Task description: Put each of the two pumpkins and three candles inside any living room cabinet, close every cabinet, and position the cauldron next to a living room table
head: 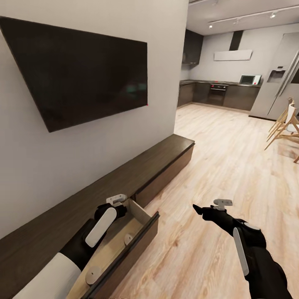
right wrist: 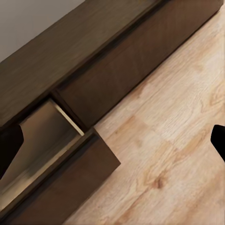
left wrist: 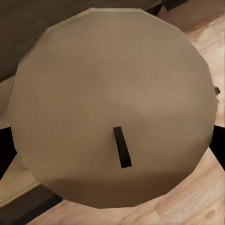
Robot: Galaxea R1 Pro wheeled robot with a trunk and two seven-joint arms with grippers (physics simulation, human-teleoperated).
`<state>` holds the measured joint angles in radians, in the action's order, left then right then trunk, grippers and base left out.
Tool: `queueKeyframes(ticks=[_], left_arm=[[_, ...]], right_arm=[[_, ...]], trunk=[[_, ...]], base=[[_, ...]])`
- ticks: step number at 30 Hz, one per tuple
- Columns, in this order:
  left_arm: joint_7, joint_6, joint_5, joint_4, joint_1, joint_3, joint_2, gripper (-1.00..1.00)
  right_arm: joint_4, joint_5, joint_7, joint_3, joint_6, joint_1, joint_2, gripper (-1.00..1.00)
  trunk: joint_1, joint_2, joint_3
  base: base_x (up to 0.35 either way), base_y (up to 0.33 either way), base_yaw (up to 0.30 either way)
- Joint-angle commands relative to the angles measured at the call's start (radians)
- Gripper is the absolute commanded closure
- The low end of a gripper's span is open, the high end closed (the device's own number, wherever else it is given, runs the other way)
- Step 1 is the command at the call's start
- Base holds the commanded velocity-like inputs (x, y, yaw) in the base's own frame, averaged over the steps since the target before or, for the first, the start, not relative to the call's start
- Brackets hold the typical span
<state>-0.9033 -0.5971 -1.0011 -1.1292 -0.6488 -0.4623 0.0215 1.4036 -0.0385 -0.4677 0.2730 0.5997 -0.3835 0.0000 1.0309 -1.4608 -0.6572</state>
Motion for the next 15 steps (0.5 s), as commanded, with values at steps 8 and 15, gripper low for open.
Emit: queueKeyframes(ticks=[8, 15], left_arm=[[0.001, 0.006, 0.001, 0.000, 0.000, 0.001, 0.000, 1.00], [0.001, 0.001, 0.001, 0.000, 0.000, -0.001, 0.003, 1.00]], right_arm=[[0.000, 0.000, 0.001, -0.001, 0.000, 0.000, 0.000, -1.00], [0.000, 0.000, 0.000, 0.000, 0.000, 0.000, -0.001, -1.00]], trunk=[[0.000, 0.000, 0.000], [0.000, 0.000, 0.000]], base=[[0.007, -0.003, 0.286], [0.243, -0.046, 0.133]])
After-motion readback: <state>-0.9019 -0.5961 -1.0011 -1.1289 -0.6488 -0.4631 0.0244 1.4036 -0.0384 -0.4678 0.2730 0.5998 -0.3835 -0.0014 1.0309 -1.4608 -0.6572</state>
